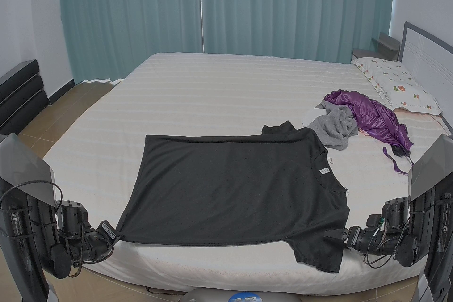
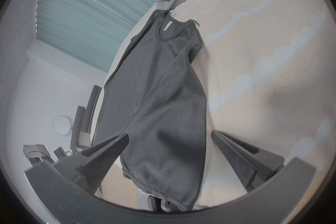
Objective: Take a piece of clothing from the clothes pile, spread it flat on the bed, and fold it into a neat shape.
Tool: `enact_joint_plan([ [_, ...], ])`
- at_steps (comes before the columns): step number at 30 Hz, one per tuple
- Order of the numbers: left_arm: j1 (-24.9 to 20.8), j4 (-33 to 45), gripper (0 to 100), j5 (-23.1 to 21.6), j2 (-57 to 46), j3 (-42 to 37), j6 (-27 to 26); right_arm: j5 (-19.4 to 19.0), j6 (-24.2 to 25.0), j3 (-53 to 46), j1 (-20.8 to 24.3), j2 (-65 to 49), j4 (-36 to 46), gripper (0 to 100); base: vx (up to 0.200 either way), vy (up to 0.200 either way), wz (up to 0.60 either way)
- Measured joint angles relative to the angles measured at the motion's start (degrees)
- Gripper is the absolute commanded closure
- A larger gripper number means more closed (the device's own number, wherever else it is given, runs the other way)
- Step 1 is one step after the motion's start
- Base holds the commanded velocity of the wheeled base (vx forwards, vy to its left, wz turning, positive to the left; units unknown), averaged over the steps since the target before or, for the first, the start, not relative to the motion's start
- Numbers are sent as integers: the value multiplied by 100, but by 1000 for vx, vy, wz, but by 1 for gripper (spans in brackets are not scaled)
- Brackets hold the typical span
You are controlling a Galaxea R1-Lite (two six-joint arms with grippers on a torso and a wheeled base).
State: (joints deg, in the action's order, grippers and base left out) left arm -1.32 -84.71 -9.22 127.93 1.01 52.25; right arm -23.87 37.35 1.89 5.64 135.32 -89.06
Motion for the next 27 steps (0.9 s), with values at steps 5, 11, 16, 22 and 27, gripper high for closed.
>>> enact_joint_plan([
  [5, 0, 0, 100, 0, 0, 11, -11, -2, 247, 180, 0, 27, 16, 0, 0, 0, 0],
  [11, 0, 2, 100, 5, 2, 20, -13, 9, 400, 356, -44, -12, 20, 0, 0, 0, 0],
  [16, -2, 0, 100, 7, 2, 22, -16, 15, 430, 285, -132, -174, 17, 0, 0, 0, 0],
  [22, 6, 0, 100, 7, 10, 37, -13, 17, 402, 229, -249, -369, 16, 0, 0, 0, 0],
  [27, 9, 0, 100, 7, 13, 39, -9, 23, 393, 229, -190, -332, 11, 0, 0, 0, 0],
])
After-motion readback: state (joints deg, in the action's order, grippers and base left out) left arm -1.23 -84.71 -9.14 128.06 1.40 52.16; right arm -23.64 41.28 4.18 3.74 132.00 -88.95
